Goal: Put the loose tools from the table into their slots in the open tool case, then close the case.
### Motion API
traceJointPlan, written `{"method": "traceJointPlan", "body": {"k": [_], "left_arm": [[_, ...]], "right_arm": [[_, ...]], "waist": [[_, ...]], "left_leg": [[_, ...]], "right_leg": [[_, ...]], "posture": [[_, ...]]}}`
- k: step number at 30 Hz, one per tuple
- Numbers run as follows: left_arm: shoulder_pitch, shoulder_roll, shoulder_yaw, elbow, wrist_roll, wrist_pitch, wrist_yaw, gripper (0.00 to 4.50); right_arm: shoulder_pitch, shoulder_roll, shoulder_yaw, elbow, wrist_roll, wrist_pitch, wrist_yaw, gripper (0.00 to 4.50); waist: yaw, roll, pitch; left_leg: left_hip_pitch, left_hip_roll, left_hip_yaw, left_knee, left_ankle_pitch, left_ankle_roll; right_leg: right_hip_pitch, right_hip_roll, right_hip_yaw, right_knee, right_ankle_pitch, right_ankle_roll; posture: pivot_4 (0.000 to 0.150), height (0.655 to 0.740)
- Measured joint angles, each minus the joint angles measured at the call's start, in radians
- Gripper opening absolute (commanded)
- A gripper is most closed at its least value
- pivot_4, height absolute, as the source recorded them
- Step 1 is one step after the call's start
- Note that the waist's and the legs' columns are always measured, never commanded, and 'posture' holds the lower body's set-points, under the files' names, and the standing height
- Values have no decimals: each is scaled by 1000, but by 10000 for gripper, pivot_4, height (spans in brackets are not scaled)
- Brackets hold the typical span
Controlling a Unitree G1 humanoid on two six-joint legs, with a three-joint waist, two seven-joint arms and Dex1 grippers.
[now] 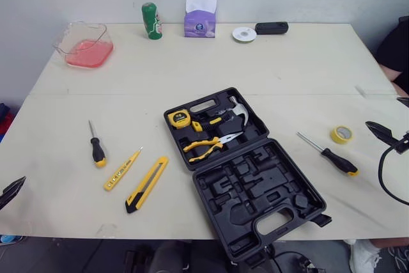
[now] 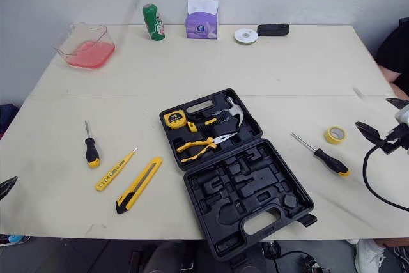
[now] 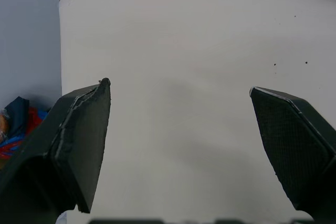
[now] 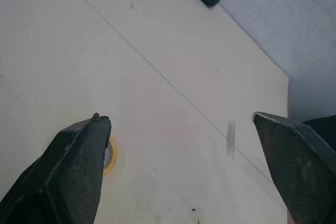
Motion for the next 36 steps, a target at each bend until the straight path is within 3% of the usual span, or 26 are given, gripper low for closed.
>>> {"method": "traceJointPlan", "body": {"k": [8, 24, 30, 36], "left_arm": [[-19, -33, -1, -192, -110, 128, -32, 44569], [-28, -68, -15, -321, -113, 230, -25, 44569], [-27, -67, -37, -375, -114, 265, -27, 44569], [-27, -68, -99, -558, -145, 354, -37, 44569]], "right_arm": [[4, -18, 0, -1, 3, 43, 71, 45000], [4, -39, -1, 2, 3, 51, 88, 45000], [27, 21, 10, -109, 29, 101, 84, 45000], [-1, 58, 78, -274, 45, 222, 104, 45000]], "waist": [[2, 0, 0], [1, 0, 0], [3, 0, 0], [3, 0, 0]], "left_leg": [[0, 0, 0, 2, 0, 0], [1, 0, 3, 2, 0, 1], [1, 0, 3, 3, -1, 1], [1, 1, 3, 3, -1, 1]], "right_leg": [[0, 0, 0, 1, 0, 0], [0, 2, 3, 1, 0, 0], [0, 1, 3, 1, 0, 0], [0, 1, 4, 2, 0, 0]], "posture": [[1500, 7400], [1500, 7400], [1500, 7400], [1500, 7400]]}}
